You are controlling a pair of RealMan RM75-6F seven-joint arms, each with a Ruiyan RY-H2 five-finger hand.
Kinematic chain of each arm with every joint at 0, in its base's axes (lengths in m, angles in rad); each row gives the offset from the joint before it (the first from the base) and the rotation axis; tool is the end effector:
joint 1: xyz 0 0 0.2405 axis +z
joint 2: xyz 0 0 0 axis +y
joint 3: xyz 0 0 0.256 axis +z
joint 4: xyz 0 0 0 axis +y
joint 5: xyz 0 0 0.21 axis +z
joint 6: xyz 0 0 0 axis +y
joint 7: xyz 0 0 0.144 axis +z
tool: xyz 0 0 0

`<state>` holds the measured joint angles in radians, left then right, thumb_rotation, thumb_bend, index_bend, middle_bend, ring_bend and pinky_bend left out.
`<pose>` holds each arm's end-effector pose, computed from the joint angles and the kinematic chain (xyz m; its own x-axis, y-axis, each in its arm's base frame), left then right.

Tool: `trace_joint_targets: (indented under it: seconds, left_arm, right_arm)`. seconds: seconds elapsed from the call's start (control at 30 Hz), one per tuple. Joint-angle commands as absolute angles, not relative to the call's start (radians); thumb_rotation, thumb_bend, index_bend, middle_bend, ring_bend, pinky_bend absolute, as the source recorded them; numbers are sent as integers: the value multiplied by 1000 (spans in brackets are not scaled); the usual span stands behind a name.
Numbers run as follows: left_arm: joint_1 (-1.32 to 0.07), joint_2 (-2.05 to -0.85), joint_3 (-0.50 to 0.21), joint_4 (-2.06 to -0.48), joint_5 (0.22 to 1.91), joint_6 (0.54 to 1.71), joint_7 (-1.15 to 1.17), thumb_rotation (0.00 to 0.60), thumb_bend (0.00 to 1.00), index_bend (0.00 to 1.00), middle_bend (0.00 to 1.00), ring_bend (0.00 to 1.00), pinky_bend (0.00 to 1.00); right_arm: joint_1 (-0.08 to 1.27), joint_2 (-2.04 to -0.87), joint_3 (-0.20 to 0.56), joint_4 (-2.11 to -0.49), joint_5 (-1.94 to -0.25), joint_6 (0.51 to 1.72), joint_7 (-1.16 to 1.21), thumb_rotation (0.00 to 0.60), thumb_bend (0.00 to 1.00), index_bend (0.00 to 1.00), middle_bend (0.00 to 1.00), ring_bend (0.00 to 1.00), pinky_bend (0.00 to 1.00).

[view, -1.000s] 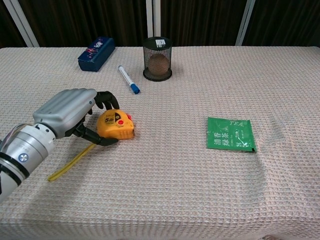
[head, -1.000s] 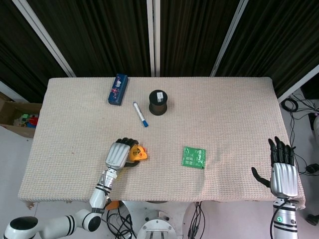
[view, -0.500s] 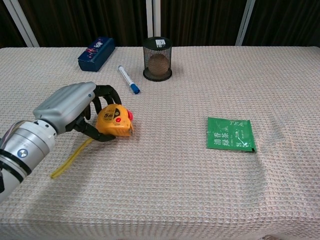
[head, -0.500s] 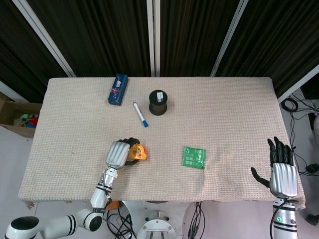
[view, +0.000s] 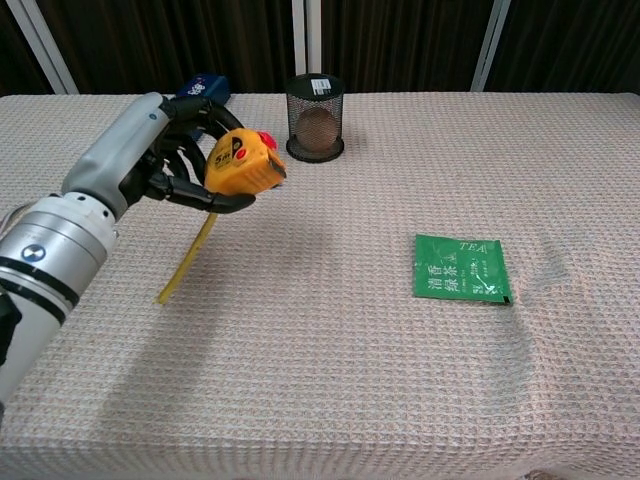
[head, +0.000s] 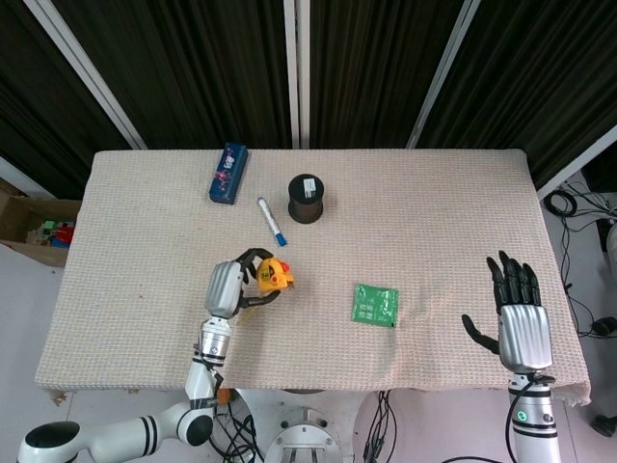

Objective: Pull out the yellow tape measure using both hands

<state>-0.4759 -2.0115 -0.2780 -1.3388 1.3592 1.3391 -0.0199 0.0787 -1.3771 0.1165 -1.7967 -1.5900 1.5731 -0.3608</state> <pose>-0.1150 0.2784 -0.0706 -0.2709 0.0808 0.9592 0.9407 -0.1893 0.2817 -0.2244 -0.1849 0.0981 0.3104 0.1489 0.9389 -0.9431 -0.0758 0.3238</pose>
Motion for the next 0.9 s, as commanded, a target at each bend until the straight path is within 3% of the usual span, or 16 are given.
trace_joint_targets:
  seconds: [0.03, 0.17, 0.4, 0.53, 0.9]
  left_arm:
    - [-485, -2036, -311, -1368, 1334, 1344, -46, 600, 310, 671, 678, 597, 665]
    - [-498, -2075, -340, -1384, 1317, 1358, -57, 600, 332, 687, 692, 608, 677]
    - [-514, -2106, -367, -1435, 1289, 1354, -61, 600, 332, 689, 694, 609, 678]
    - [-515, -2116, -379, -1459, 1275, 1356, -76, 600, 332, 689, 693, 609, 678]
    - [-512, -2111, -407, -1533, 1207, 1323, -107, 600, 333, 689, 693, 609, 678]
  right_arm:
    - [132, -1416, 140, -1849, -1630, 1535, -444, 600, 181, 0, 0, 0, 0]
    - [209, -1490, 174, -1902, -1636, 1456, -568, 600, 185, 8, 0, 0, 0]
    - [340, -1667, 255, -1894, -1580, 1354, -729, 600, 211, 178, 0, 0, 0]
    - [383, -1751, 284, -1854, -1540, 1343, -753, 600, 213, 255, 0, 0, 0]
    - [453, -1895, 309, -1732, -1514, 1376, -713, 600, 216, 345, 41, 0, 0]
